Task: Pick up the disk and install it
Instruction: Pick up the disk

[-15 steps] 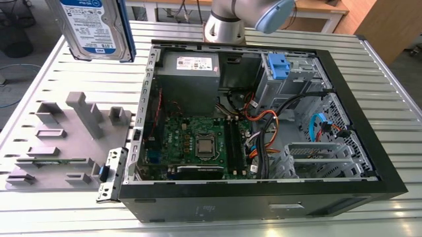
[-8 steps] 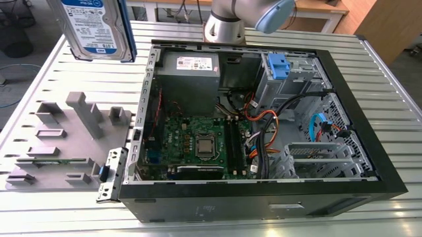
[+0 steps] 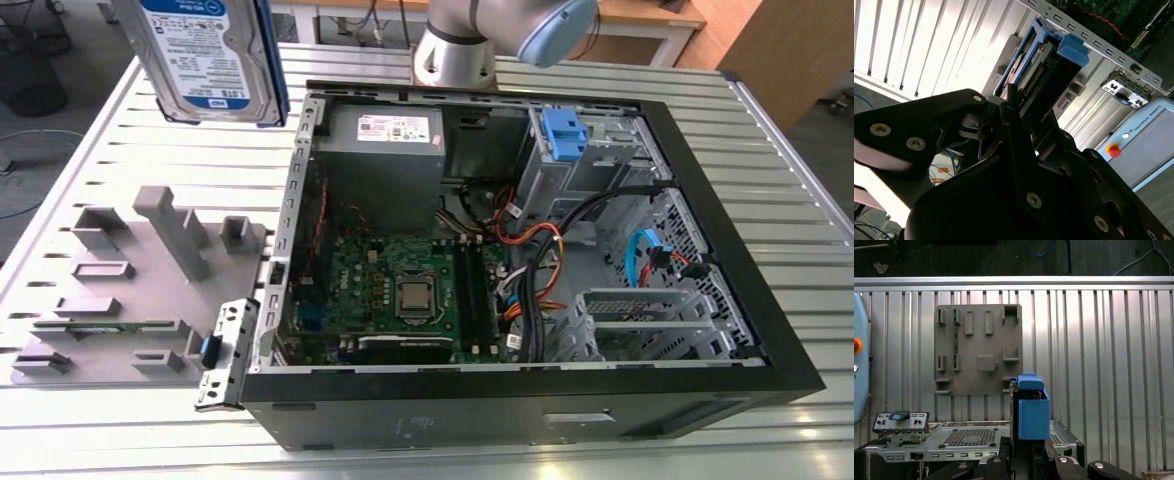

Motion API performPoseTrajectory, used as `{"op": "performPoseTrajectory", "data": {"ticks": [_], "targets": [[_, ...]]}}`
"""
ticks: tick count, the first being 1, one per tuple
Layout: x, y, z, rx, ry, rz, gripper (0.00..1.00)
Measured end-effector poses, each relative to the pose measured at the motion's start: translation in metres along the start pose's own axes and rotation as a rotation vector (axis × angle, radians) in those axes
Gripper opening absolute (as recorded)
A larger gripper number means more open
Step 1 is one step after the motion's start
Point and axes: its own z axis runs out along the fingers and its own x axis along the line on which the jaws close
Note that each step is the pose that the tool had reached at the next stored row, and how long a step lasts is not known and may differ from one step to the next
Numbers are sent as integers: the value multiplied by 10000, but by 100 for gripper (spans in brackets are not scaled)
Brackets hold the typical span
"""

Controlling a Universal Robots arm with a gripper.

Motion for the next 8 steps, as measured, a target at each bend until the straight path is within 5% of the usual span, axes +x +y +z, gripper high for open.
{"op": "performPoseTrajectory", "data": {"ticks": [8], "targets": [[-3, -88, -2, 0, 0, 1, 35]]}}
